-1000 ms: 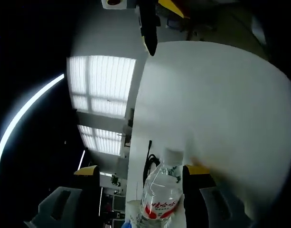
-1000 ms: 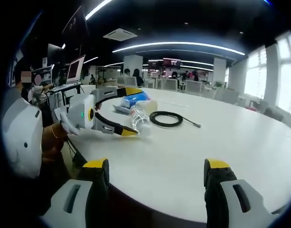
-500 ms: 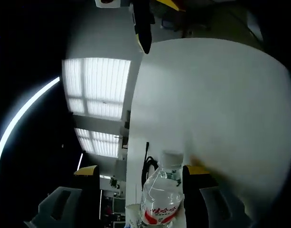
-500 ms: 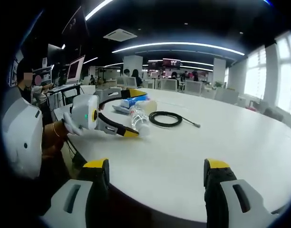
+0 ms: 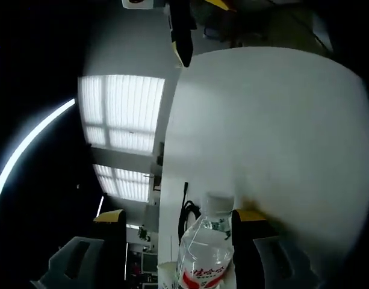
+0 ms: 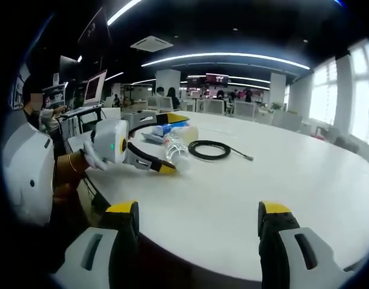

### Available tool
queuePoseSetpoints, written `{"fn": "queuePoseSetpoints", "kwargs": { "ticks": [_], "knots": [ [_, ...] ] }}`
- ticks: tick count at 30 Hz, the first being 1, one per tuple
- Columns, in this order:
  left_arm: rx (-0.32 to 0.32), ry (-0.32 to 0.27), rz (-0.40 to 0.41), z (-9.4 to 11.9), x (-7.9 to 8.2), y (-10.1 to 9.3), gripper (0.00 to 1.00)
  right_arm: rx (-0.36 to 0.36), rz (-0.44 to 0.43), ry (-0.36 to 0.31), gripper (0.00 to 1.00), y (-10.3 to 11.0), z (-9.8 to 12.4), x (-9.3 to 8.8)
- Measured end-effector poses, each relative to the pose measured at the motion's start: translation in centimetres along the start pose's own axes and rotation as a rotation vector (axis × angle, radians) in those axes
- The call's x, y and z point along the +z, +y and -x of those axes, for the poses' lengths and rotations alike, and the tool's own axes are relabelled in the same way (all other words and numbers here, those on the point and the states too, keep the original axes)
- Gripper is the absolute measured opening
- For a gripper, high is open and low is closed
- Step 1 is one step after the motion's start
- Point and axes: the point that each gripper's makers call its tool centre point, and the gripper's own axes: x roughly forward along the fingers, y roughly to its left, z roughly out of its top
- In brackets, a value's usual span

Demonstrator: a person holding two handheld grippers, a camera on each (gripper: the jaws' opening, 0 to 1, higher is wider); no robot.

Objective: Arrange the tabletop items into an orderly group along one side of the table until the central work area is clear of visible clutter.

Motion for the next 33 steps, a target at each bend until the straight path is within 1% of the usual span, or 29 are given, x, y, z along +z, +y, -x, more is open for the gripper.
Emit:
{"fn": "queuePoseSetpoints", "kwargs": {
  "ticks": [5, 10, 15, 18, 23, 25, 33],
  "knots": [
    [-0.002, -0.005, -0.021, -0.3, 0.2, -0.2, 0.70, 0.006, 0.005, 0.007, 0.78, 0.0, -0.2, -0.1],
    [-0.002, -0.010, -0.020, -0.7, 0.2, -0.2, 0.70, 0.011, 0.003, 0.002, 0.78, -0.1, -0.1, 0.0],
    [-0.014, -0.023, -0.031, -0.8, 0.2, -0.2, 0.69, 0.009, 0.004, 0.001, 0.78, -0.1, -0.2, -0.1],
    [-0.026, -0.023, -0.022, -0.9, 0.1, -0.4, 0.67, 0.015, 0.009, 0.005, 0.78, 0.1, -0.3, -0.2],
    [-0.059, -0.032, -0.042, -0.9, 0.2, -1.0, 0.59, 0.017, 0.019, 0.008, 0.78, 0.1, -0.2, -0.2],
    [-0.055, -0.037, -0.058, -0.9, 0.4, -1.1, 0.58, 0.015, 0.019, 0.006, 0.78, 0.0, -0.2, -0.1],
    [-0.088, -0.027, -0.062, -0.7, 0.2, -1.9, 0.47, 0.014, 0.015, 0.003, 0.78, 0.0, 0.0, 0.1]
  ]
}}
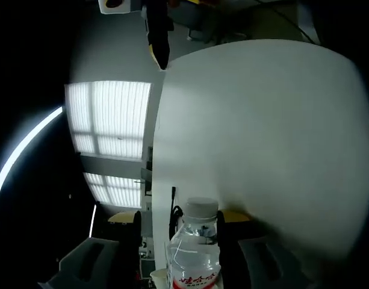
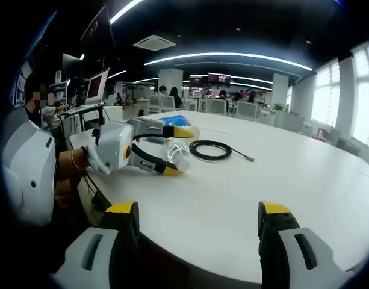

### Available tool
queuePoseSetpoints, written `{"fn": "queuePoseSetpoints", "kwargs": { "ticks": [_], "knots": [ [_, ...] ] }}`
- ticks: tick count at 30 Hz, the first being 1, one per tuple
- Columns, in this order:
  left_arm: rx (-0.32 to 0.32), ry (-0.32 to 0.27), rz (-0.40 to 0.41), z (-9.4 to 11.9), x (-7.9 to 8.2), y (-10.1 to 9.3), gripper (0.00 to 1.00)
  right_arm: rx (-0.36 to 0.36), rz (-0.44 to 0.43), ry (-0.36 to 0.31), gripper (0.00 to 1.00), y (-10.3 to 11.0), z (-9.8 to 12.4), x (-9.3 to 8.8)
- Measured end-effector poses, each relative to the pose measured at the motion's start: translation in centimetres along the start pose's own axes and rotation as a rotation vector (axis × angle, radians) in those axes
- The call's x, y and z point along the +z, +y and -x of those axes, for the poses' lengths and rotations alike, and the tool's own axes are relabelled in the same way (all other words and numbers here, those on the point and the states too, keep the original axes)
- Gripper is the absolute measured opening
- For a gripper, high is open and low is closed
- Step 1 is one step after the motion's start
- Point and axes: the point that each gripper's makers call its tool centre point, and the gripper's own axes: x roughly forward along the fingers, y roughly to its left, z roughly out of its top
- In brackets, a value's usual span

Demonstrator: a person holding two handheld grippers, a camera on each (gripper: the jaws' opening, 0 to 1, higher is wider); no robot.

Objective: Arrange the tabletop items into an orderly group along one side of the table until the central work area is clear of visible clutter.

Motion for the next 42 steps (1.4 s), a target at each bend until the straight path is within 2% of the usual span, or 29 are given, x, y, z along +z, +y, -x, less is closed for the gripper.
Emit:
{"fn": "queuePoseSetpoints", "kwargs": {
  "ticks": [7, 10, 13, 21, 42],
  "knots": [
    [-0.033, -0.006, 0.002, 0.1, 0.1, -0.7, 0.38, -0.002, -0.003, -0.004, 0.78, 0.1, 0.0, 0.2],
    [-0.036, -0.013, -0.020, 0.0, 0.3, -0.8, 0.37, -0.004, -0.003, -0.004, 0.78, 0.1, 0.1, 0.1],
    [-0.039, -0.011, -0.005, 0.2, 0.1, -0.9, 0.36, -0.008, -0.005, -0.004, 0.78, 0.1, 0.2, 0.1],
    [-0.091, -0.011, 0.013, 0.0, 0.5, -2.0, 0.23, -0.011, -0.011, 0.001, 0.78, 0.0, 0.2, -0.1],
    [-0.090, 0.008, 0.035, 0.2, 0.5, -2.0, 0.21, -0.005, -0.009, -0.005, 0.78, 0.3, 0.3, 0.0]
  ]
}}
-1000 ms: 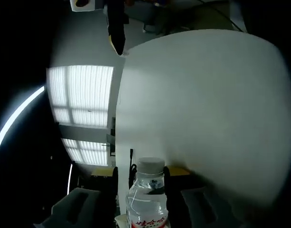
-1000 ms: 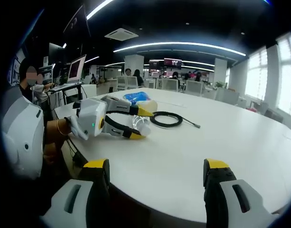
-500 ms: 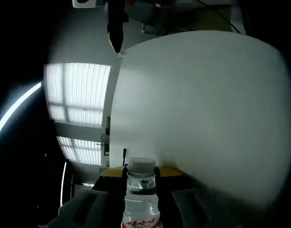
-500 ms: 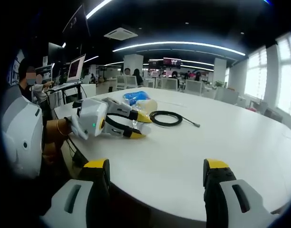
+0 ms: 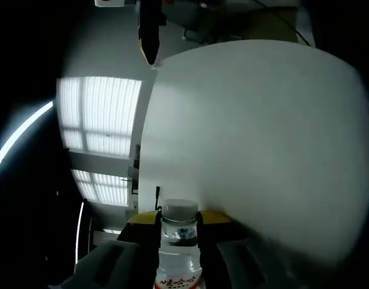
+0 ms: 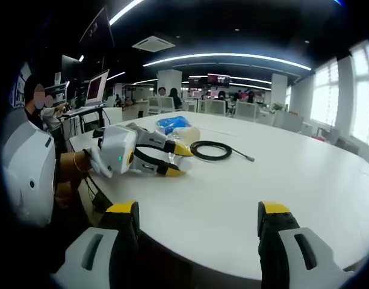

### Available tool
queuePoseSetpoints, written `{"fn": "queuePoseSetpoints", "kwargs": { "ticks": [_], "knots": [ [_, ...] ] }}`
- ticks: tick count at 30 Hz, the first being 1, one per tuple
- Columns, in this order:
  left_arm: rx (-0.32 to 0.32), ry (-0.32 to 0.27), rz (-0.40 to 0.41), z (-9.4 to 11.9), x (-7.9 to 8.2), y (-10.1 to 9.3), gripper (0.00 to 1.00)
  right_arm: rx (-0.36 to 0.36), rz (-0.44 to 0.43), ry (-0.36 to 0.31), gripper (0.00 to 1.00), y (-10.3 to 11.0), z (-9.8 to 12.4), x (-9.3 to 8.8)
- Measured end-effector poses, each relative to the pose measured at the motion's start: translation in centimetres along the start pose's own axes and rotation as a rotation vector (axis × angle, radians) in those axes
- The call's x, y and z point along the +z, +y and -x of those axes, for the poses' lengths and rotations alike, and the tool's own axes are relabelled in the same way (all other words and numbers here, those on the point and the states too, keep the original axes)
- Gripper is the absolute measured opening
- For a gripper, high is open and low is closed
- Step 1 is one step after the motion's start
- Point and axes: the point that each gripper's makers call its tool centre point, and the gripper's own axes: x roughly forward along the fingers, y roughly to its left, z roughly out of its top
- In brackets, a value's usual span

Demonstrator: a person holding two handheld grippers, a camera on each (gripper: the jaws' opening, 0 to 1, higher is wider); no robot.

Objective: Arrange the tabletop items into an orderly group along one side of the table until the central work area is clear of visible clutter.

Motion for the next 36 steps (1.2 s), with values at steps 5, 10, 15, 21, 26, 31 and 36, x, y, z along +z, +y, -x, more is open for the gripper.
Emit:
{"fn": "queuePoseSetpoints", "kwargs": {
  "ticks": [5, 10, 15, 21, 26, 31, 36],
  "knots": [
    [-0.006, -0.001, 0.003, 0.1, 0.1, 0.0, 0.21, 0.000, 0.004, 0.003, 0.78, -0.1, 0.0, 0.0],
    [-0.017, -0.002, 0.001, 0.3, 0.2, -0.1, 0.21, 0.009, -0.002, 0.007, 0.78, -0.1, 0.1, -0.1],
    [-0.013, -0.008, 0.021, 0.8, 0.3, 0.4, 0.21, 0.036, -0.009, -0.006, 0.78, 0.3, 0.1, 0.2],
    [0.022, -0.033, 0.094, 1.7, 0.2, 1.9, 0.21, 0.076, -0.031, -0.015, 0.77, 0.8, -0.3, 0.3],
    [0.047, -0.046, 0.145, 2.4, 0.0, 2.9, 0.21, 0.080, -0.029, -0.016, 0.77, 1.0, -0.5, 0.3],
    [0.070, -0.060, 0.184, 3.3, -0.1, 3.8, 0.20, 0.089, -0.030, -0.019, 0.77, 1.2, -0.7, 0.2],
    [0.078, -0.067, 0.212, 3.8, 0.1, 4.4, 0.20, 0.090, -0.027, -0.019, 0.77, 1.4, -0.8, 0.2]
  ]
}}
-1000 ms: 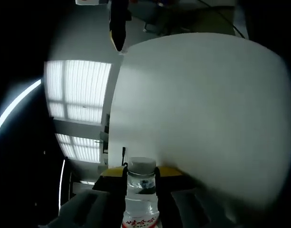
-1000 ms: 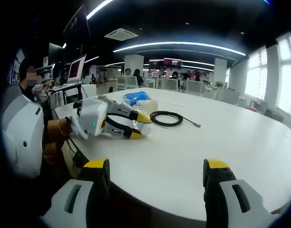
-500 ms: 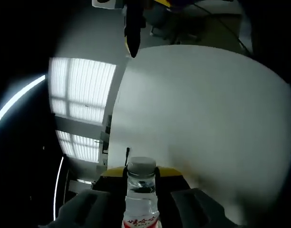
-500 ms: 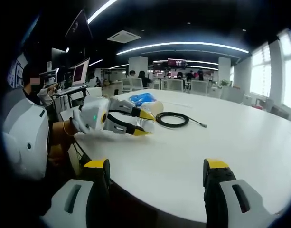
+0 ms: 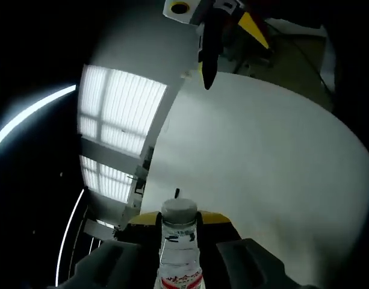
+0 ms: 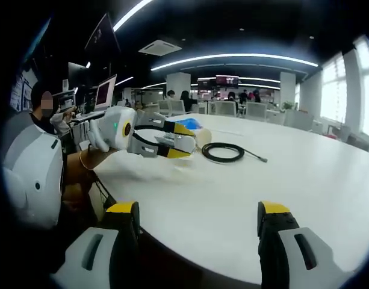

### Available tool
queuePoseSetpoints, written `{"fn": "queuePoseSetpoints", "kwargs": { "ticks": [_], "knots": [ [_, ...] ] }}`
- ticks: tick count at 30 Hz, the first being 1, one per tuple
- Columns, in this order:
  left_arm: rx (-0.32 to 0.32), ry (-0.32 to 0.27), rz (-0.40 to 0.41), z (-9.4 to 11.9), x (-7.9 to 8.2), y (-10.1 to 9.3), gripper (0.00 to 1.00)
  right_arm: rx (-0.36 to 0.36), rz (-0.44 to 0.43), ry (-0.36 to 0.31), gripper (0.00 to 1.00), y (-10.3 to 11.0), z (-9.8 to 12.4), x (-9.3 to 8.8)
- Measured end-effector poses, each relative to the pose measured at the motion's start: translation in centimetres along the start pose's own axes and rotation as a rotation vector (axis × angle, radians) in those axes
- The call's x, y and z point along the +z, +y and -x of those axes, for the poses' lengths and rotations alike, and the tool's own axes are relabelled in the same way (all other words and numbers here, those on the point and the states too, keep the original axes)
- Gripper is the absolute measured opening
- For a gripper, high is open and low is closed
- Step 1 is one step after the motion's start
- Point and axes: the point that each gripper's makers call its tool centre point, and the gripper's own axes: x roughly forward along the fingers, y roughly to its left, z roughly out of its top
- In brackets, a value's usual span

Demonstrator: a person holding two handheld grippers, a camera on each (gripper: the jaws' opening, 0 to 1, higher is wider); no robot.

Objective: Arrange the tabletop items into an orderly group along one side of the table until the central work area is clear of visible clutter.

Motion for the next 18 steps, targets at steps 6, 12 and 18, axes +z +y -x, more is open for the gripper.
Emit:
{"fn": "queuePoseSetpoints", "kwargs": {
  "ticks": [6, 12, 18],
  "knots": [
    [0.065, 0.004, 0.072, 0.7, -0.1, 1.9, 0.20, 0.001, -0.002, -0.009, 0.77, 0.1, 0.1, 0.1],
    [0.090, -0.016, 0.160, 1.5, -0.1, 3.5, 0.21, -0.002, -0.002, -0.008, 0.77, 0.0, 0.1, -0.1],
    [0.139, -0.023, 0.254, 2.3, -0.6, 5.3, 0.21, 0.008, -0.007, -0.024, 0.77, 0.2, 0.1, 0.1]
  ]
}}
